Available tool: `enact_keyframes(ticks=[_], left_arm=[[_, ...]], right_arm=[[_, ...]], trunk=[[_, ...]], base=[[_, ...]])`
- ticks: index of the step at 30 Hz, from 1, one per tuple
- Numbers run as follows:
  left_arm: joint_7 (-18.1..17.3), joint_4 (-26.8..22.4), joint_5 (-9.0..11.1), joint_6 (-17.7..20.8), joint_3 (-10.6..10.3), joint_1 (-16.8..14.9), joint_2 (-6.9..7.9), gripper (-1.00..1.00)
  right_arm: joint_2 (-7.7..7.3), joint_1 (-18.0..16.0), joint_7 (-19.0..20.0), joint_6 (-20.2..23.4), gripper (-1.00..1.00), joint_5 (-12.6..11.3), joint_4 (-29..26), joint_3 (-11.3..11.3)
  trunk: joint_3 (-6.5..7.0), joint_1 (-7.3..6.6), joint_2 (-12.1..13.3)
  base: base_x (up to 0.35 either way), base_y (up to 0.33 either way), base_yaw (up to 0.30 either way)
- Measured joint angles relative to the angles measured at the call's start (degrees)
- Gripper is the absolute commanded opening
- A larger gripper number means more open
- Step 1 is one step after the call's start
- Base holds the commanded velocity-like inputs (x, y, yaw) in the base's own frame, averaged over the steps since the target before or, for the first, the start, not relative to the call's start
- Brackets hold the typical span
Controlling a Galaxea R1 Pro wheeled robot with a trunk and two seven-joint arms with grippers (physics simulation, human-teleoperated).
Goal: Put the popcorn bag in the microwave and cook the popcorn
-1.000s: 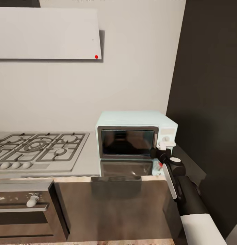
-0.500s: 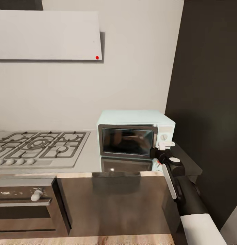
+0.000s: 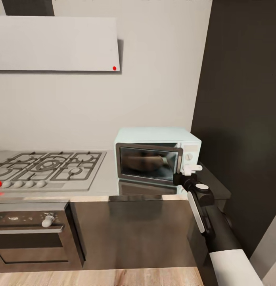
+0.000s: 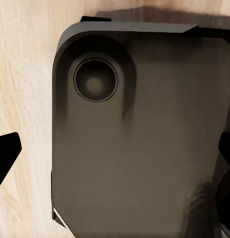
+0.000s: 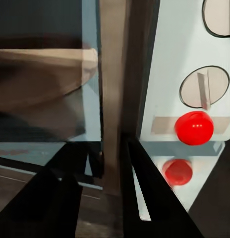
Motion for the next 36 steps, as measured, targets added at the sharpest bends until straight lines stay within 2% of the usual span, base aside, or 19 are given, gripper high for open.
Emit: enact_keyframes(ticks=[10, 17, 24, 25, 32, 36], left_arm=[[0.0, 0.01, -0.02, 0.0, -0.01, 0.0, 0.0, 1.0], [0.0, -0.01, 0.0, 0.0, 0.0, 0.01, 0.02, 1.0], [0.0, -0.01, 0.0, 0.0, 0.0, 0.02, 0.14, 1.0], [0.0, -0.01, 0.01, 0.0, 0.0, 0.02, 0.16, 1.0], [0.0, -0.02, 0.03, 0.01, 0.03, 0.02, 0.17, 1.0], [0.0, -0.02, 0.0, 0.01, 0.01, 0.02, 0.17, 1.0]], right_arm=[[0.02, -0.01, 0.08, 0.06, -1.0, 0.04, -0.03, -1.65], [-0.02, -0.03, -0.19, 0.22, -1.0, 1.74, -0.04, -1.78], [-0.01, -0.06, -0.17, 0.59, -1.0, 1.93, -0.1, -1.75], [-0.01, -0.06, -0.17, 0.6, 1.0, 1.94, -0.1, -1.75], [-0.05, -0.03, -0.16, 0.93, 1.0, 1.89, -0.6, -1.77], [-0.14, -0.03, 0.28, 4.26, 1.0, 1.61, -1.62, -1.77]], trunk=[[0.01, 0.0, 0.0], [0.01, 0.0, 0.0], [0.02, -0.02, -0.02], [0.02, -0.02, -0.02], [0.01, -0.02, -0.01], [0.01, -0.02, -0.01]], base=[[-0.109, 0.085, 0.0], [-0.104, 0.081, 0.0], [-0.014, 0.008, 0.0], [0.0, 0.0, 0.0], [0.0, 0.0, 0.0], [0.0, 0.0, 0.0]])
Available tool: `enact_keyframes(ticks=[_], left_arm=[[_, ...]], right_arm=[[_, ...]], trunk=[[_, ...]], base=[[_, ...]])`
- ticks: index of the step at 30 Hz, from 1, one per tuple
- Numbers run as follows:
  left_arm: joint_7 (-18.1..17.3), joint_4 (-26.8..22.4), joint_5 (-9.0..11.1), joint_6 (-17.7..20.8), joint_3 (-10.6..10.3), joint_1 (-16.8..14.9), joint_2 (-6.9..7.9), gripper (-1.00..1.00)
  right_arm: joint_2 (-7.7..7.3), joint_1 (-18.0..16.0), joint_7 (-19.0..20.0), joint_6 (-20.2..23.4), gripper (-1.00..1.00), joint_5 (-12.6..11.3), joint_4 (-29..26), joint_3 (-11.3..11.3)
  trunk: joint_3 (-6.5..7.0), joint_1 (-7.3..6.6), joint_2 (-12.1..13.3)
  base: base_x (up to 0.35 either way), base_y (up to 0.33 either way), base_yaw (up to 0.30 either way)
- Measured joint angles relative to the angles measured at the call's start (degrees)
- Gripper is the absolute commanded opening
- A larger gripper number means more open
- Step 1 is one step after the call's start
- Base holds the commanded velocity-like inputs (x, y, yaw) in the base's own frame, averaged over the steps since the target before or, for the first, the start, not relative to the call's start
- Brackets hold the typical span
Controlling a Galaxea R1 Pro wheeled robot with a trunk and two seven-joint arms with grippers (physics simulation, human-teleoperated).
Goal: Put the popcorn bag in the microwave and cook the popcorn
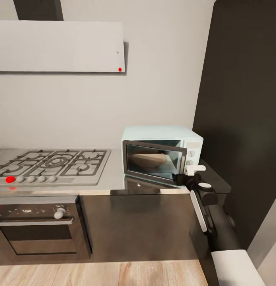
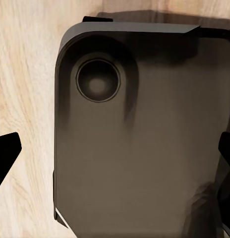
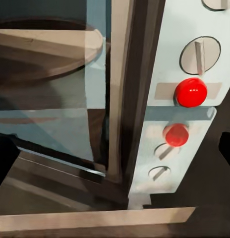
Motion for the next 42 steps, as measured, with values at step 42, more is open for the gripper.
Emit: enact_keyframes(ticks=[42], left_arm=[[-0.14, 0.0, -0.12, -0.01, 0.0, 0.0, -0.01, 1.0]], right_arm=[[-0.88, 0.0, -5.95, -1.64, 1.0, -0.04, -0.45, -4.0]], trunk=[[0.0, -0.02, -0.01]], base=[[-0.09, 0.0, 0.0]])
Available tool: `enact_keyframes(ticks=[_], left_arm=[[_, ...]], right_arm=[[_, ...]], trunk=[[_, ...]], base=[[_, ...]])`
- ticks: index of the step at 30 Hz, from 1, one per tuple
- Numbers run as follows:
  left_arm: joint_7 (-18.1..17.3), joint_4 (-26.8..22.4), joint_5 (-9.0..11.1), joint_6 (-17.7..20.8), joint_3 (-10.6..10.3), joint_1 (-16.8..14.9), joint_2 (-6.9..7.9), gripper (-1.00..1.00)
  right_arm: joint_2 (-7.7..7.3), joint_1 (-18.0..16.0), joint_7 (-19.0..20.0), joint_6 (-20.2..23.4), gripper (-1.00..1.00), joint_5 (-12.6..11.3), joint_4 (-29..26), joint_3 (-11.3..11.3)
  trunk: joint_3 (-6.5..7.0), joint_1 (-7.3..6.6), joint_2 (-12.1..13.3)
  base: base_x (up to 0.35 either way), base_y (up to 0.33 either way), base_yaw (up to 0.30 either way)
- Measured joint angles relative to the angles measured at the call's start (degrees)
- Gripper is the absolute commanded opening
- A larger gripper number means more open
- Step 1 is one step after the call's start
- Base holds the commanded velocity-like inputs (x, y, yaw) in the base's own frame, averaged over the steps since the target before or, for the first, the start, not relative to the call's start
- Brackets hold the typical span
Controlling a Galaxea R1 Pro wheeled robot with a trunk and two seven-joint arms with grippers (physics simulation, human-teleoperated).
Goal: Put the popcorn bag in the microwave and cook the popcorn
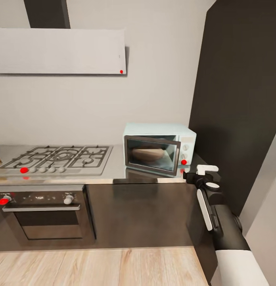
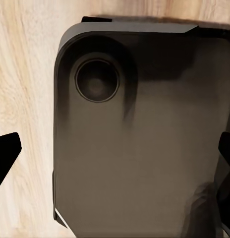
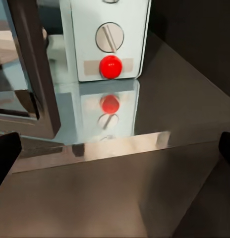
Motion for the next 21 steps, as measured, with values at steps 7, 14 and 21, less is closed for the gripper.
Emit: enact_keyframes(ticks=[7, 14, 21], left_arm=[[-0.01, 0.0, 0.0, 0.0, -0.01, 0.0, 0.01, 1.0], [0.05, 0.0, 0.05, 0.0, -0.01, 0.0, 0.01, 1.0], [0.06, 0.0, 0.06, 0.0, 0.0, 0.0, 0.01, 1.0]], right_arm=[[0.0, 0.0, 0.01, -0.03, 1.0, 0.0, 0.24, -0.02], [-0.07, 0.0, 0.22, -0.03, 1.0, 0.0, 0.39, -0.11], [-1.09, 0.0, 0.49, -0.96, 1.0, 0.17, 0.5, -4.56]], trunk=[[0.0, 0.0, 0.0], [0.0, 0.0, 0.0], [0.0, 0.02, 0.0]], base=[[0.25, 0.0, 0.0], [0.251, 0.0, 0.0], [0.155, 0.0, 0.0]])
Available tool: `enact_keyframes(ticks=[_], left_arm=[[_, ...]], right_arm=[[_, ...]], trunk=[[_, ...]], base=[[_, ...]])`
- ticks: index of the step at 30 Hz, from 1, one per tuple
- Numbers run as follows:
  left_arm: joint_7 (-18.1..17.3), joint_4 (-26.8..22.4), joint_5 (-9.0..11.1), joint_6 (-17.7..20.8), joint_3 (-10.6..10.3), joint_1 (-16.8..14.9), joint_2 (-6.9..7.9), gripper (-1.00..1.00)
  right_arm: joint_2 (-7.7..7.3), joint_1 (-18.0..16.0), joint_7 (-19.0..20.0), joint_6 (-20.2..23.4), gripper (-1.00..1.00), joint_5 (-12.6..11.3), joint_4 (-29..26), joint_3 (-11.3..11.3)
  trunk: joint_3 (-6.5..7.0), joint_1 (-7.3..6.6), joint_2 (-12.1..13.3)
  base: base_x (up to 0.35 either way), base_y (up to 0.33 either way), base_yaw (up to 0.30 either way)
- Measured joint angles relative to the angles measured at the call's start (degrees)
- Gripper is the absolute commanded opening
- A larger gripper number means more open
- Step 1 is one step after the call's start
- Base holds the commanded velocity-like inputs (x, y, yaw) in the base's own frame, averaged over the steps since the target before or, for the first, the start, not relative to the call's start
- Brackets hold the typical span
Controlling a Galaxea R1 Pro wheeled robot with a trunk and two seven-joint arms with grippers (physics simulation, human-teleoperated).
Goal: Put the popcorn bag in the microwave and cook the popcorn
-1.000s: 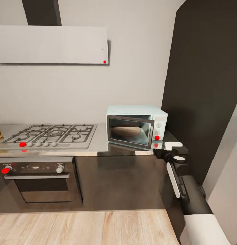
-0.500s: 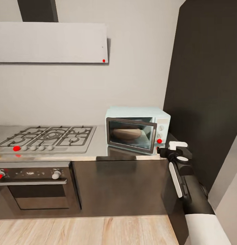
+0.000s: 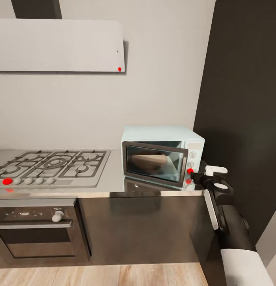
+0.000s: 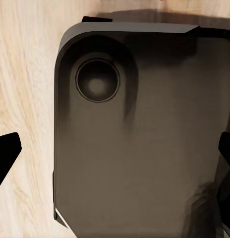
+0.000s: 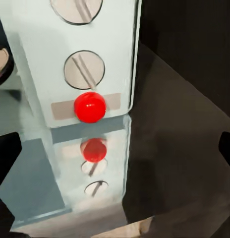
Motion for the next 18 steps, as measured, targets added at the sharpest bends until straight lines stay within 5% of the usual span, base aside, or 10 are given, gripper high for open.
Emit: enact_keyframes(ticks=[12, 18], left_arm=[[0.05, -0.06, 0.01, 0.0, 0.0, 0.0, -0.07, 1.0], [-0.07, 0.0, 0.01, 0.01, 0.0, 0.0, 0.08, 1.0]], right_arm=[[-0.99, 0.0, 1.11, -1.95, 1.0, -0.58, 1.28, -0.64], [-0.98, -0.01, 3.52, -3.55, 1.0, -0.21, 1.97, -0.55]], trunk=[[0.0, 0.01, 0.0], [0.0, -0.02, 0.0]], base=[[0.005, 0.0, 0.0], [0.24, -0.138, 0.0]])
